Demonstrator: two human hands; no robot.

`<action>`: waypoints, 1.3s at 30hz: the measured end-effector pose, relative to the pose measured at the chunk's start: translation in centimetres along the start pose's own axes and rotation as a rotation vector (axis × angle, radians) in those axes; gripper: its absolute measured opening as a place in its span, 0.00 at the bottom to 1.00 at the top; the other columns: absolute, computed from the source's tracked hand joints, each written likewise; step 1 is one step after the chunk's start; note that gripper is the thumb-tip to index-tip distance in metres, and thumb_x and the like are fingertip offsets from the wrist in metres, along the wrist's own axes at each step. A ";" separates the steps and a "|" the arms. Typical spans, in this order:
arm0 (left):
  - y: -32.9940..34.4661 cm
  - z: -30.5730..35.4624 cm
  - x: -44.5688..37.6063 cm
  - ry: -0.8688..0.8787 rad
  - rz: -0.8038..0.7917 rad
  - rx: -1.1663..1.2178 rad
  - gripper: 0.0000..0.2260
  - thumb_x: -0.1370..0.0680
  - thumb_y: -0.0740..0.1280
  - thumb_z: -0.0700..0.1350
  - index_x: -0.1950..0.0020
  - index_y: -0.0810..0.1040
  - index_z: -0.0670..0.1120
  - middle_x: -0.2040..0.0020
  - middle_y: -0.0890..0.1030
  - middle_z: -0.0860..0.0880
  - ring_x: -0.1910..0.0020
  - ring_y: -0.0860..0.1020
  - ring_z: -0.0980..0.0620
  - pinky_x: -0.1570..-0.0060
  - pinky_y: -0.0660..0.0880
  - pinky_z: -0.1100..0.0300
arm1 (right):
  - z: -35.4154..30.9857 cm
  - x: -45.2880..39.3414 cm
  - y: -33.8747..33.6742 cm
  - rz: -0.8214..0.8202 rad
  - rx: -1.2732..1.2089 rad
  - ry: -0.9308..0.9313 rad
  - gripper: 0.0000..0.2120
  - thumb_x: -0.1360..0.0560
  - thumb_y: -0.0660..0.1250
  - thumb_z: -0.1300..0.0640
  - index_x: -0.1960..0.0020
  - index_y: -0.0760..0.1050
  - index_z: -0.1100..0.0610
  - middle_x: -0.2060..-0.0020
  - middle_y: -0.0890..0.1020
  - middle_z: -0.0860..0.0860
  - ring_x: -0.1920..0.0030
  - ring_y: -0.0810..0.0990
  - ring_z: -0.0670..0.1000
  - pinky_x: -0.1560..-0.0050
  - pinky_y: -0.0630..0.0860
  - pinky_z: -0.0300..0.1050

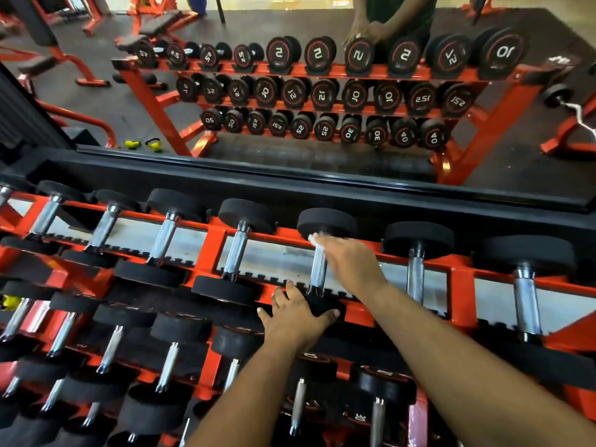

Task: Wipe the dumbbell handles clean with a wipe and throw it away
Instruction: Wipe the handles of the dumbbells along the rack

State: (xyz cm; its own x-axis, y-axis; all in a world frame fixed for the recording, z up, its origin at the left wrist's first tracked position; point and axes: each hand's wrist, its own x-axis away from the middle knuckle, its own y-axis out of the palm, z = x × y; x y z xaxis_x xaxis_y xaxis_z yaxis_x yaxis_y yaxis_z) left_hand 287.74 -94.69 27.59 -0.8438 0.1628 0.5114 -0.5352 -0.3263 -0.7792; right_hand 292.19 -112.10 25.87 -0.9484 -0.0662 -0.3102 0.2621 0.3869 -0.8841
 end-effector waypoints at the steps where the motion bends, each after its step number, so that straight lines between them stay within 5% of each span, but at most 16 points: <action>1: -0.1 0.1 0.0 -0.002 0.001 -0.004 0.56 0.29 0.63 0.76 0.17 0.40 0.43 0.17 0.49 0.39 0.18 0.51 0.40 0.22 0.43 0.34 | 0.5 -0.1 0.3 -0.069 0.170 -0.162 0.24 0.23 0.65 0.62 0.28 0.74 0.52 0.36 0.82 0.53 0.37 0.81 0.54 0.36 0.77 0.54; 4: 0.0 -0.1 -0.1 0.004 -0.004 -0.005 0.56 0.28 0.63 0.76 0.17 0.40 0.42 0.17 0.48 0.39 0.18 0.50 0.40 0.23 0.43 0.34 | 1.3 1.3 0.3 -0.322 0.413 -0.384 0.28 0.22 0.62 0.61 0.22 0.65 0.53 0.24 0.69 0.53 0.23 0.65 0.54 0.26 0.64 0.58; 8: 0.2 -0.2 -0.4 0.005 -0.006 -0.023 0.56 0.28 0.62 0.76 0.17 0.40 0.42 0.17 0.49 0.39 0.18 0.51 0.40 0.23 0.43 0.33 | 2.4 1.8 -0.2 -0.448 0.508 -0.672 0.28 0.21 0.61 0.56 0.22 0.64 0.50 0.23 0.66 0.49 0.22 0.62 0.50 0.24 0.58 0.61; 12: -0.1 -0.1 -0.1 0.005 -0.014 -0.026 0.56 0.28 0.61 0.76 0.17 0.39 0.42 0.17 0.48 0.39 0.18 0.50 0.40 0.22 0.43 0.34 | 1.3 -0.2 -0.6 -0.403 0.615 -0.424 0.34 0.20 0.58 0.60 0.18 0.48 0.53 0.18 0.51 0.54 0.19 0.48 0.55 0.22 0.49 0.60; 17: 0.1 -0.2 -0.2 -0.003 -0.012 -0.029 0.56 0.28 0.62 0.76 0.17 0.39 0.43 0.17 0.48 0.40 0.18 0.51 0.41 0.23 0.43 0.34 | -0.4 0.7 0.1 -0.505 0.517 -0.583 0.26 0.21 0.60 0.60 0.24 0.65 0.49 0.24 0.67 0.50 0.21 0.59 0.51 0.25 0.55 0.64; 22: 0.0 -0.2 -0.2 0.004 -0.010 -0.032 0.56 0.28 0.62 0.76 0.17 0.39 0.42 0.17 0.48 0.39 0.18 0.50 0.41 0.23 0.43 0.34 | 3.5 1.4 -1.5 -0.516 0.455 -0.723 0.28 0.20 0.59 0.56 0.21 0.61 0.45 0.22 0.64 0.46 0.21 0.58 0.48 0.26 0.60 0.65; 26: -0.1 -0.2 -0.1 0.007 -0.016 -0.020 0.56 0.28 0.62 0.76 0.17 0.39 0.43 0.17 0.47 0.39 0.18 0.49 0.40 0.22 0.42 0.34 | 2.7 1.2 -1.4 -0.486 0.488 -0.537 0.34 0.21 0.60 0.60 0.19 0.53 0.47 0.19 0.54 0.48 0.19 0.51 0.51 0.24 0.54 0.68; 31: 0.1 -0.2 -0.3 0.004 -0.008 -0.026 0.56 0.28 0.62 0.76 0.17 0.39 0.43 0.17 0.48 0.39 0.18 0.50 0.41 0.22 0.43 0.34 | 3.3 2.0 -1.6 -0.535 0.439 -0.671 0.29 0.21 0.63 0.57 0.21 0.61 0.45 0.21 0.61 0.46 0.20 0.55 0.47 0.25 0.57 0.67; 36: 0.1 0.0 -0.1 -0.012 0.004 -0.020 0.56 0.29 0.62 0.76 0.17 0.40 0.43 0.17 0.48 0.40 0.18 0.51 0.41 0.23 0.43 0.33 | 1.3 -0.3 -0.4 -0.331 0.673 -0.418 0.29 0.21 0.62 0.59 0.21 0.59 0.54 0.21 0.62 0.54 0.21 0.59 0.55 0.32 0.64 0.61; 39: 0.1 0.1 0.0 -0.022 0.006 -0.029 0.56 0.28 0.62 0.76 0.17 0.40 0.43 0.17 0.48 0.40 0.18 0.52 0.41 0.23 0.43 0.33 | -1.3 -0.7 0.9 -0.402 0.732 -0.439 0.22 0.19 0.60 0.57 0.26 0.66 0.54 0.26 0.69 0.54 0.23 0.61 0.57 0.28 0.58 0.63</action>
State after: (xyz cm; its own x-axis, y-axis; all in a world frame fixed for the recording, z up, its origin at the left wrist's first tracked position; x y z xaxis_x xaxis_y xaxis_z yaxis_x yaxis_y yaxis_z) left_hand 287.70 -94.83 27.58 -0.8461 0.1402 0.5143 -0.5314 -0.2997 -0.7924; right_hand 292.88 -110.56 25.77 -0.8790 -0.4676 0.0933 0.1187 -0.4041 -0.9070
